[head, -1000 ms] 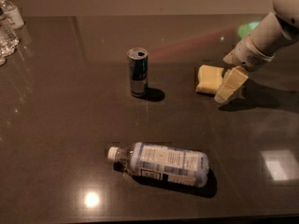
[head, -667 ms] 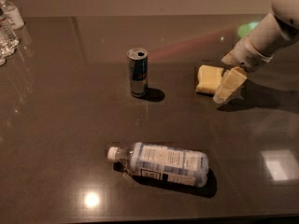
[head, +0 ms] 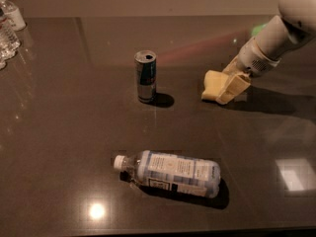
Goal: Pick sponge
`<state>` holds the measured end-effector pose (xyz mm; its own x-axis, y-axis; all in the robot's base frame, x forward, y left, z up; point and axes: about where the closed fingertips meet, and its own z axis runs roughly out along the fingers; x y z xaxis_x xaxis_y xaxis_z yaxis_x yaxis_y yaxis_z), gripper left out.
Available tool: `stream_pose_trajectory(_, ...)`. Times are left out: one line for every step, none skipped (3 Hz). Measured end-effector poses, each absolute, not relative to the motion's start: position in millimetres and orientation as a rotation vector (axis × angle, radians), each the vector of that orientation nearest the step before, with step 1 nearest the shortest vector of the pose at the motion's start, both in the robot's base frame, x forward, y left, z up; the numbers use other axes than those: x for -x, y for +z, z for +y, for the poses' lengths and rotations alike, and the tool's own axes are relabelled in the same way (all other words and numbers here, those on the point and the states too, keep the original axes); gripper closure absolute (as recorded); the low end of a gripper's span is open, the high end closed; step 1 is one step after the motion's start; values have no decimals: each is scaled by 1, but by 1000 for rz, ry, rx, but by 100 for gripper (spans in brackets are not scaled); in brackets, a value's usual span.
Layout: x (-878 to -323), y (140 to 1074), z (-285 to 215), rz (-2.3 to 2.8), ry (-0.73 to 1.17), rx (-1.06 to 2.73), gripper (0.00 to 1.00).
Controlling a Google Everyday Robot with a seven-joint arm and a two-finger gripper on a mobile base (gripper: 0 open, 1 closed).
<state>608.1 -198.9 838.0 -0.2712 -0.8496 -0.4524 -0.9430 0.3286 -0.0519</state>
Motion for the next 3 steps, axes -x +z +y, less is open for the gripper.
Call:
stream_pose_trajectory(-606,846,-194,2176,328,1584,72)
stream_pose_trajectory(-599,870,-187,2143,330,1589,95)
stream_pose_trajectory(-586,909,-180,2092,319,1596,100)
